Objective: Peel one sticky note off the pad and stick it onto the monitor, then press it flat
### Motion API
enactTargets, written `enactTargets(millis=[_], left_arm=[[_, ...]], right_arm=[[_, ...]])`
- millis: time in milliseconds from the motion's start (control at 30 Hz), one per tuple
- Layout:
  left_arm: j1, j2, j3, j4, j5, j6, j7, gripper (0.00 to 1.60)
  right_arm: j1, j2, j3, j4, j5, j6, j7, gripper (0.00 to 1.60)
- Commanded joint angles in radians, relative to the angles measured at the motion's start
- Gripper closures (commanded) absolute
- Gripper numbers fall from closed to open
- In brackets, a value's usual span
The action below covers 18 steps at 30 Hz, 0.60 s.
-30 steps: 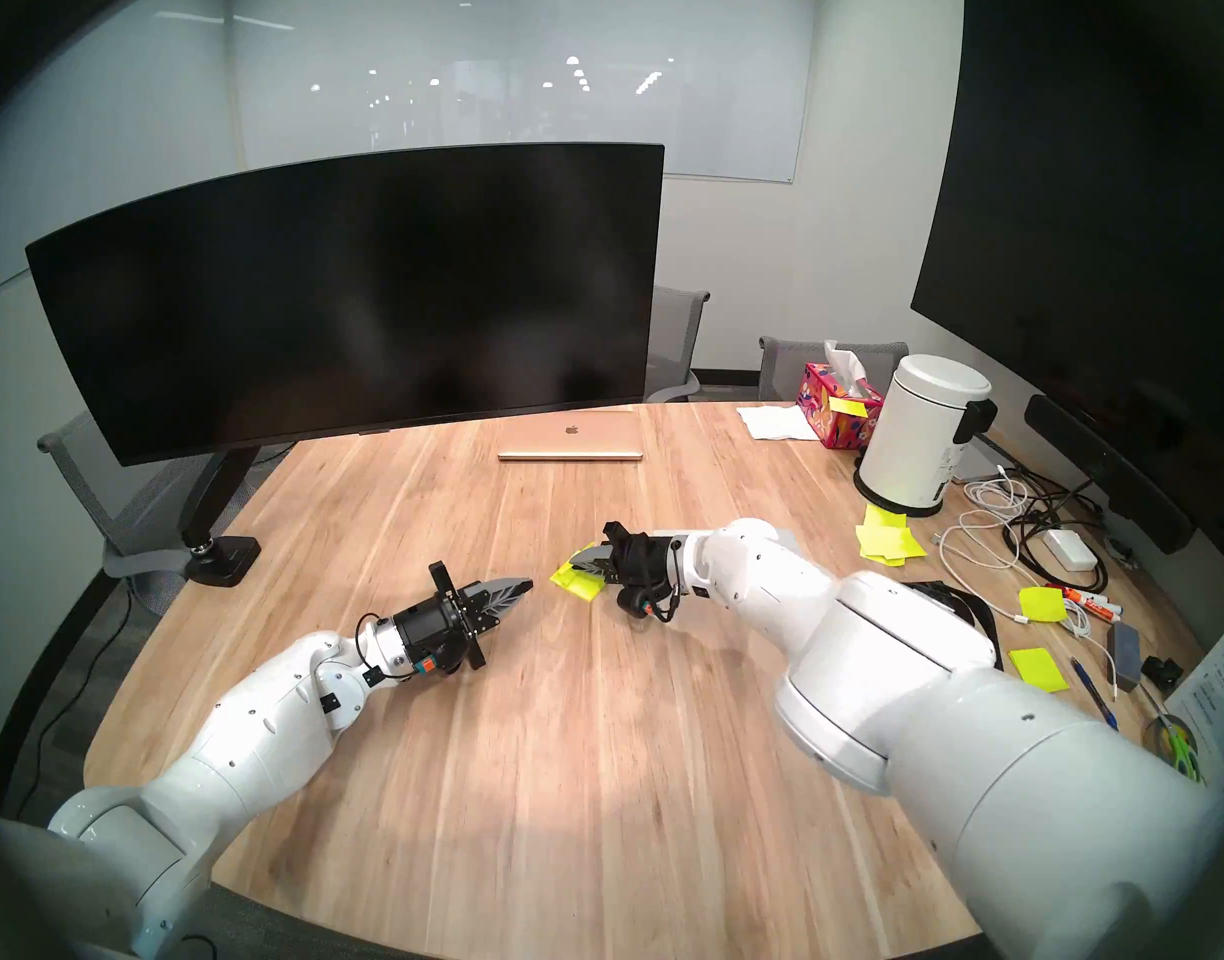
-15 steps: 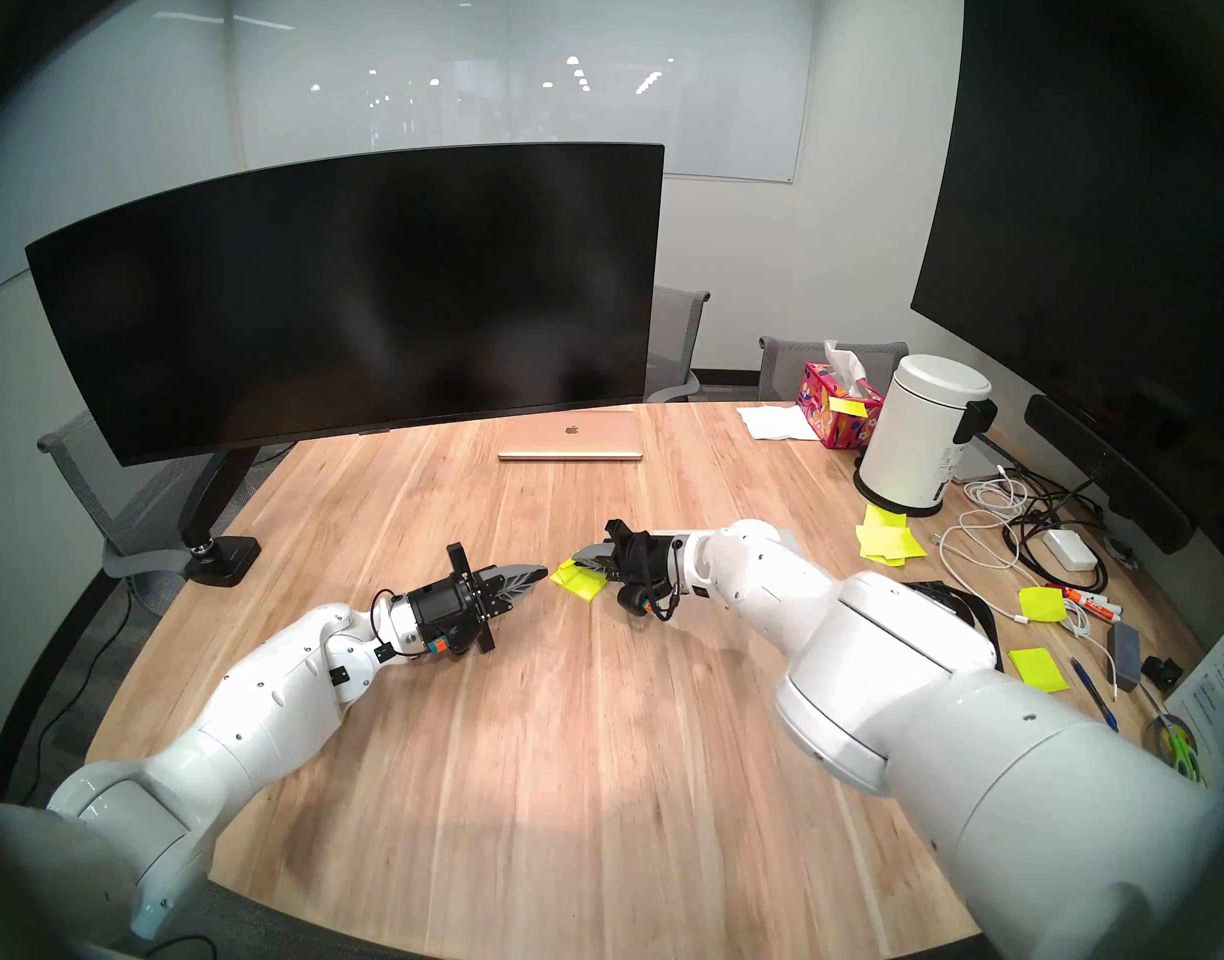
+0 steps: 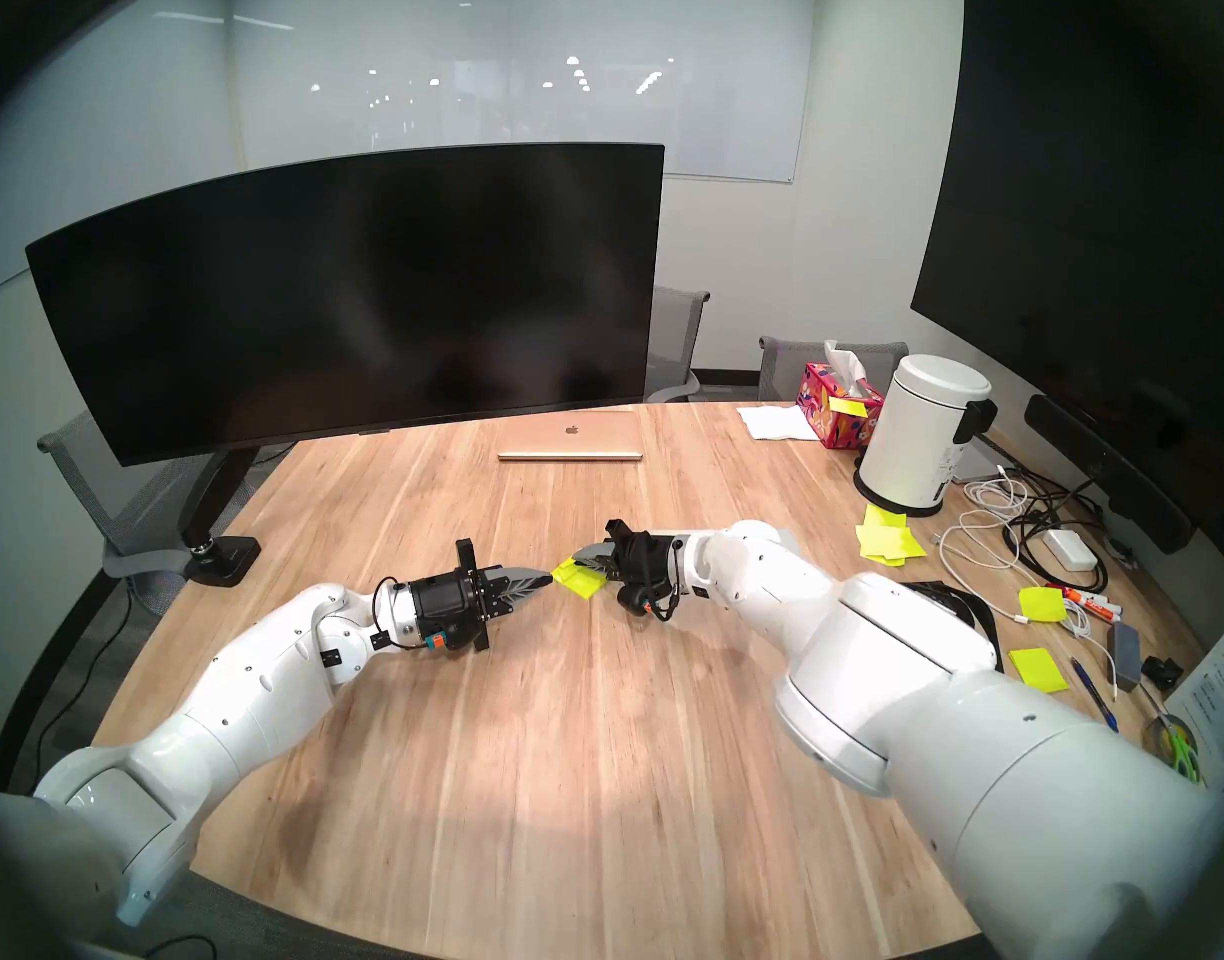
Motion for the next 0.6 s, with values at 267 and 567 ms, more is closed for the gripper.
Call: enactTargets(millis=[267,567], left_arm=[[-0.067,-0.038,0.007,0.018,-0.089,0.032,-0.157,1.6],[-0.098,-0.064,0.005,0.055,-0.109,0.066,-0.226,1.6]], right_arm=[[-0.032,-0.003,0.0,0.001,0.0,-0.011,-0.008,1.6],[-0.035,0.001,0.003,0.008,0.002,-0.012,-0.013,1.6]])
